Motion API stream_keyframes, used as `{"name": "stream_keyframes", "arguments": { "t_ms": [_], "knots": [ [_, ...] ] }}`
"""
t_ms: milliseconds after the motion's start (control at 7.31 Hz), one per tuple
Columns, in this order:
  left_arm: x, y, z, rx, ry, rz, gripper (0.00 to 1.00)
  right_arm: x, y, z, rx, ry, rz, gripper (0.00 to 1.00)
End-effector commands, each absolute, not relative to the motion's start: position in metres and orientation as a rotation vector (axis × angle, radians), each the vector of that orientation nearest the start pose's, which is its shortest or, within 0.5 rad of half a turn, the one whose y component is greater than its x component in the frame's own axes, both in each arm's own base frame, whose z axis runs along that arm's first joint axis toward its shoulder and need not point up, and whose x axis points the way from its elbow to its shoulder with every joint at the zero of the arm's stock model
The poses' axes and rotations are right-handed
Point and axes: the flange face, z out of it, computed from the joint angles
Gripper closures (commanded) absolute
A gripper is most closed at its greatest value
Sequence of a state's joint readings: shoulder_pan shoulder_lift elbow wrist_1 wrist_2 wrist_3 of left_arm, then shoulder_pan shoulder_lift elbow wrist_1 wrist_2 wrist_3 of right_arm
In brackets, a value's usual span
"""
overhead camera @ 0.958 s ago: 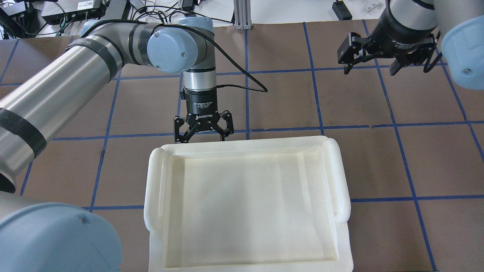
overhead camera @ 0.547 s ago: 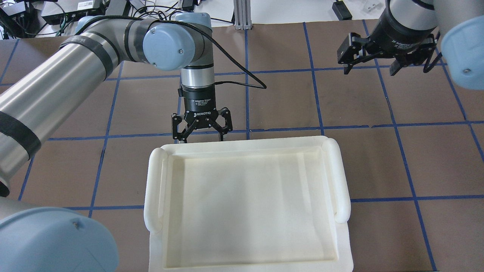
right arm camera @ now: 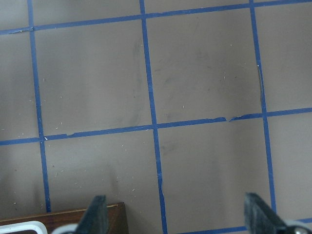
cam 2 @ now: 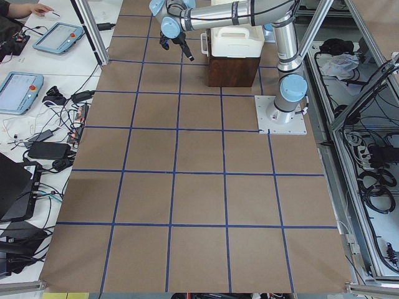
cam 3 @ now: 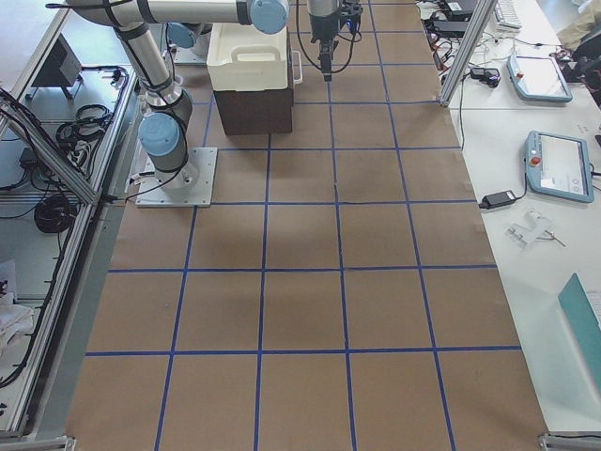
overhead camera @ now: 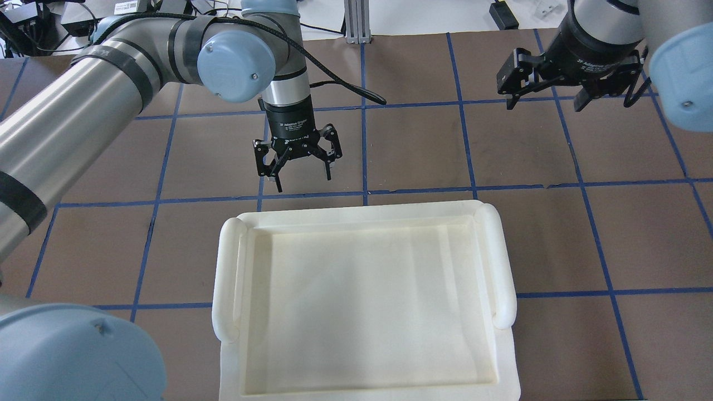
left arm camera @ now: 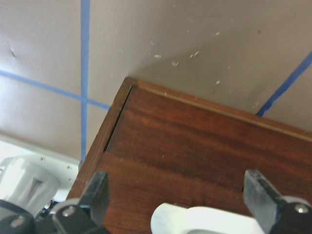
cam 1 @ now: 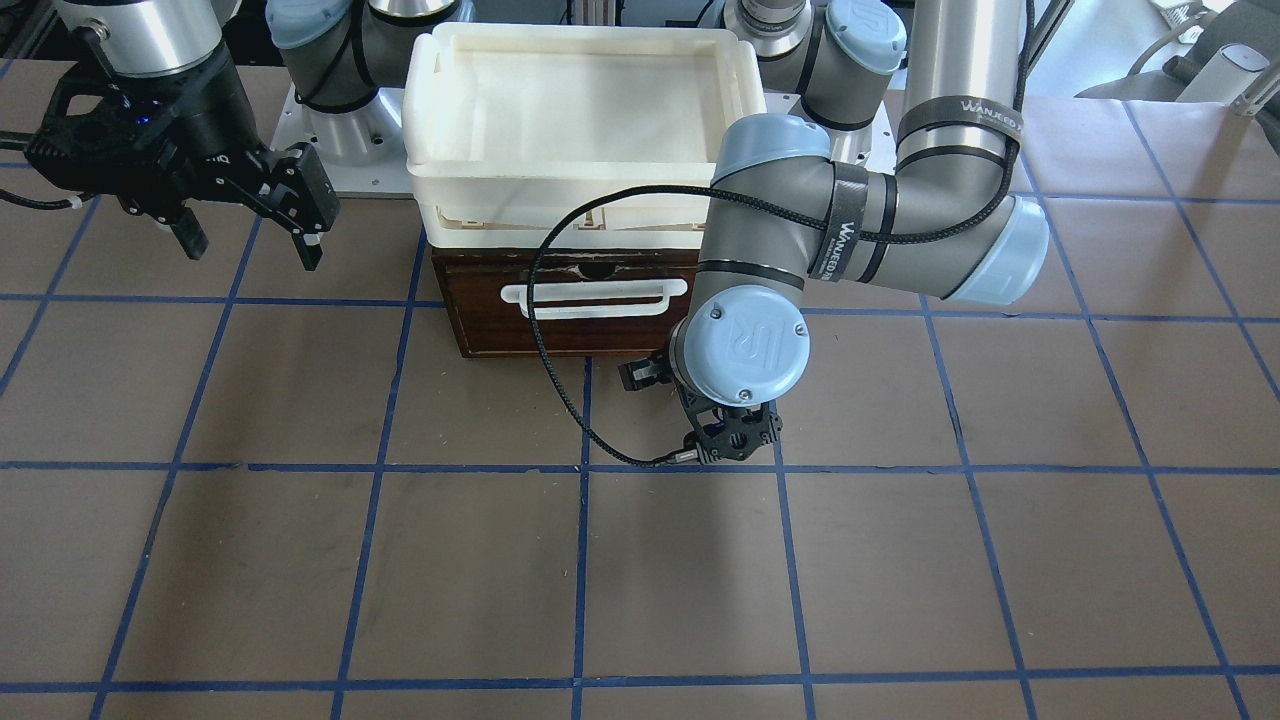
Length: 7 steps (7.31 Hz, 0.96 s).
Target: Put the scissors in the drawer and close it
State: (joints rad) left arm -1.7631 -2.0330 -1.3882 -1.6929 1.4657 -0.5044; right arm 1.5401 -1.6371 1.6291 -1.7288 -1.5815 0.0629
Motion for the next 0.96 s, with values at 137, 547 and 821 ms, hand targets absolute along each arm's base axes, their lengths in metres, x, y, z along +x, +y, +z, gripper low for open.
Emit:
{"name": "stream_keyframes", "arguments": {
  "t_ms": [137,547,821],
  "knots": [
    [-0.229,-0.614,0.348,-0.474,3.119,0.326,0.00,0.117,-0.482,0.508,0.148,3.135,-0.261,0.00],
    [-0.193,-0.623,0.402,-0.299,3.205,0.080,0.00,0.117,-0.483,0.508,0.148,3.136,-0.258,0.00],
    [-0.162,-0.617,0.444,-0.154,3.179,-0.048,0.00,0.117,-0.483,0.507,0.148,3.136,-0.256,0.00]
  ]
}}
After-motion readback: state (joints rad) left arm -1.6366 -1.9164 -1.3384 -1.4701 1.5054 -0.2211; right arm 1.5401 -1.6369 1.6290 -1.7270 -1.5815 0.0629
